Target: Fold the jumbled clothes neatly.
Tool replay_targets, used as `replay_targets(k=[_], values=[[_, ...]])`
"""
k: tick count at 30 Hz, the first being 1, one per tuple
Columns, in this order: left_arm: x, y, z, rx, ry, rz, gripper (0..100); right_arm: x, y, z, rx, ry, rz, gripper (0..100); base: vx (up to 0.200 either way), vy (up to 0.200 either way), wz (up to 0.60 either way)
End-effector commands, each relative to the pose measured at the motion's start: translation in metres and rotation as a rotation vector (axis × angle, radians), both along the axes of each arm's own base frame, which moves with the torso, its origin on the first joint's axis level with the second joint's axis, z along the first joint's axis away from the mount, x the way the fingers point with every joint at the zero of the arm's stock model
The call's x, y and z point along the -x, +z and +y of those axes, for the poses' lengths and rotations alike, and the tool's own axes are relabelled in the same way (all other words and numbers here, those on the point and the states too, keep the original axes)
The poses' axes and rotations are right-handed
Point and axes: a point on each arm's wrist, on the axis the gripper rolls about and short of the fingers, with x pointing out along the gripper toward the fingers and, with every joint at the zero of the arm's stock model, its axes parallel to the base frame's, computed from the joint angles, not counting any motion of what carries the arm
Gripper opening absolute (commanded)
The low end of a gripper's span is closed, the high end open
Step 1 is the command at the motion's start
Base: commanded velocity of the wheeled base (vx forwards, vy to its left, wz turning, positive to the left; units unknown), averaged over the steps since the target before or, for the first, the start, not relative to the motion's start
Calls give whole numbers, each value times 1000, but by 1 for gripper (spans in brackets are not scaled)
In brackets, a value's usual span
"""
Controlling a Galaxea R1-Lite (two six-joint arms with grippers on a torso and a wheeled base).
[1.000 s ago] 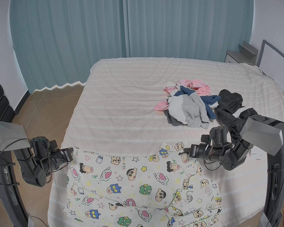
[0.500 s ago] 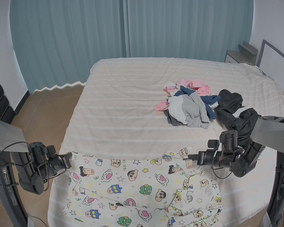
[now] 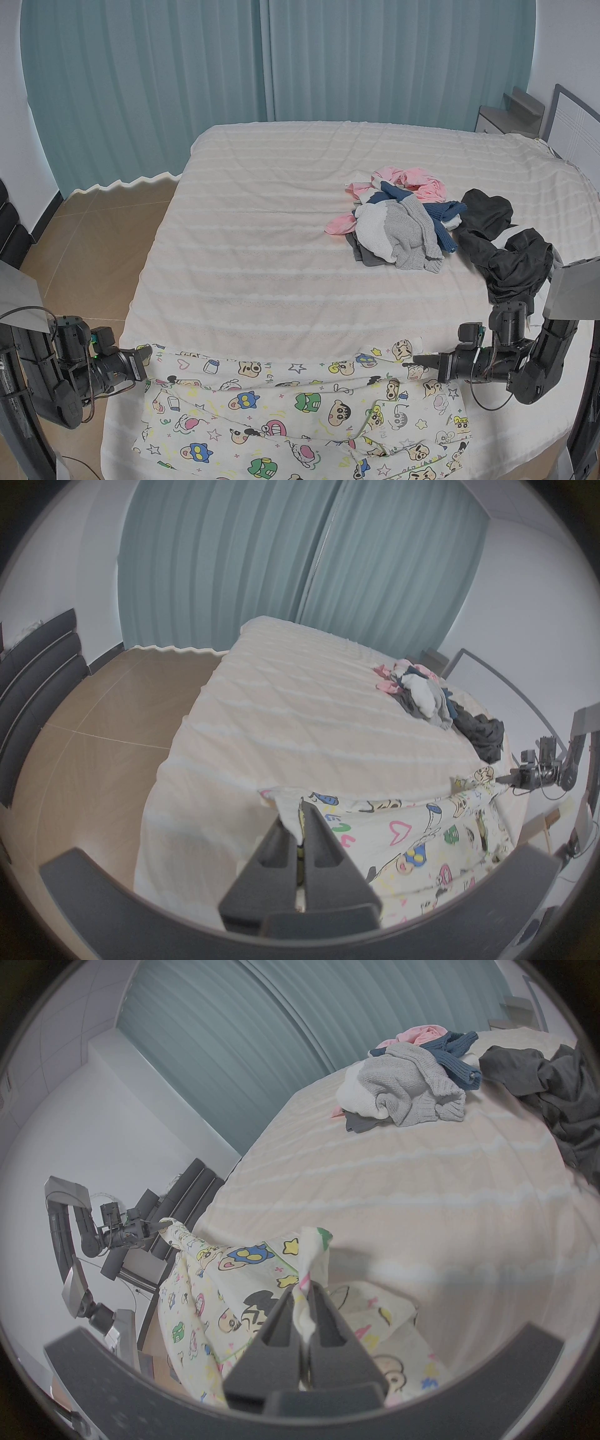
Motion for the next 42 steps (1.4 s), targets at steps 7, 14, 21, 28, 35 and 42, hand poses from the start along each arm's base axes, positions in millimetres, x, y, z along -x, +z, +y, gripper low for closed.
replay_targets(k=[7,14,21,28,35,42], values=[[35,-4,-1,-56,-41,92,0,57,-18,-11,32,63,86,0,0,0,0],[36,-12,0,-66,-41,133,0,73,-45,-16,110,104,165,0,0,0,0],[41,-27,2,-128,-84,225,0,81,-51,-17,129,126,204,0,0,0,0],[42,-38,2,-133,-96,276,0,82,-57,-17,143,131,226,0,0,0,0],[45,-46,2,-154,-120,322,0,83,-59,-18,143,127,237,0,0,0,0],[46,-48,2,-153,-121,335,0,82,-59,-21,158,97,234,0,0,0,0]])
